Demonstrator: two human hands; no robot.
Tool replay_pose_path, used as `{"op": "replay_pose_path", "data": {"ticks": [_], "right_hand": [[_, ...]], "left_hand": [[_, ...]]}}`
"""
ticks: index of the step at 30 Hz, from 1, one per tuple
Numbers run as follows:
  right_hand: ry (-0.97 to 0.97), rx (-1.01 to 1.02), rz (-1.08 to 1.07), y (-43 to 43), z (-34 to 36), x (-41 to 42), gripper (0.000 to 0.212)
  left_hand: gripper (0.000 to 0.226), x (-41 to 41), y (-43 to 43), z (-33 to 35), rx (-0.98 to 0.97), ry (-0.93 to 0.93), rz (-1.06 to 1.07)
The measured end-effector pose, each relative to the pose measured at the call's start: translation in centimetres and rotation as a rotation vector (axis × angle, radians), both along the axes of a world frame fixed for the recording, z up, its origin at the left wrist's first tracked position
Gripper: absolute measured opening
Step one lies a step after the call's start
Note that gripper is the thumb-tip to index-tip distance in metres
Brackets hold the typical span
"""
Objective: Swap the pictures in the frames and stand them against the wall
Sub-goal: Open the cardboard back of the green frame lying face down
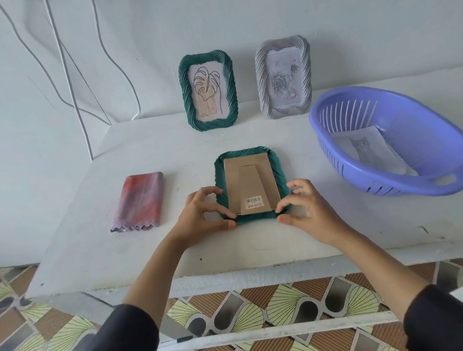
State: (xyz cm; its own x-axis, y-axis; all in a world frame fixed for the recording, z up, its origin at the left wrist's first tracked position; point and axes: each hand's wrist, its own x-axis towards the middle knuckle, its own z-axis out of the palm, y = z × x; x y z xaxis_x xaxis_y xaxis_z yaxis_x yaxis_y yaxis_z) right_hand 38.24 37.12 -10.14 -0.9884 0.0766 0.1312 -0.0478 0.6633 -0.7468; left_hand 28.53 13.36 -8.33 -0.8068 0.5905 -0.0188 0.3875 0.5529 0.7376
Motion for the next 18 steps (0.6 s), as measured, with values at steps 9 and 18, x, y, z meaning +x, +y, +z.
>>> {"op": "replay_pose_path", "data": {"ticks": [9, 18], "right_hand": [[0.097, -0.093, -0.182, 0.5, 2.0, -2.4, 0.018], [0.025, 0.183, -0.264, -0.3, 0.2, -4.3, 0.029]], "left_hand": [[0.021, -1.4, 2.2, 0.2, 0.144, -0.082, 0.393], [0.017, -1.8, 4.7, -0.4, 0.017, 0.030, 0.561]]}}
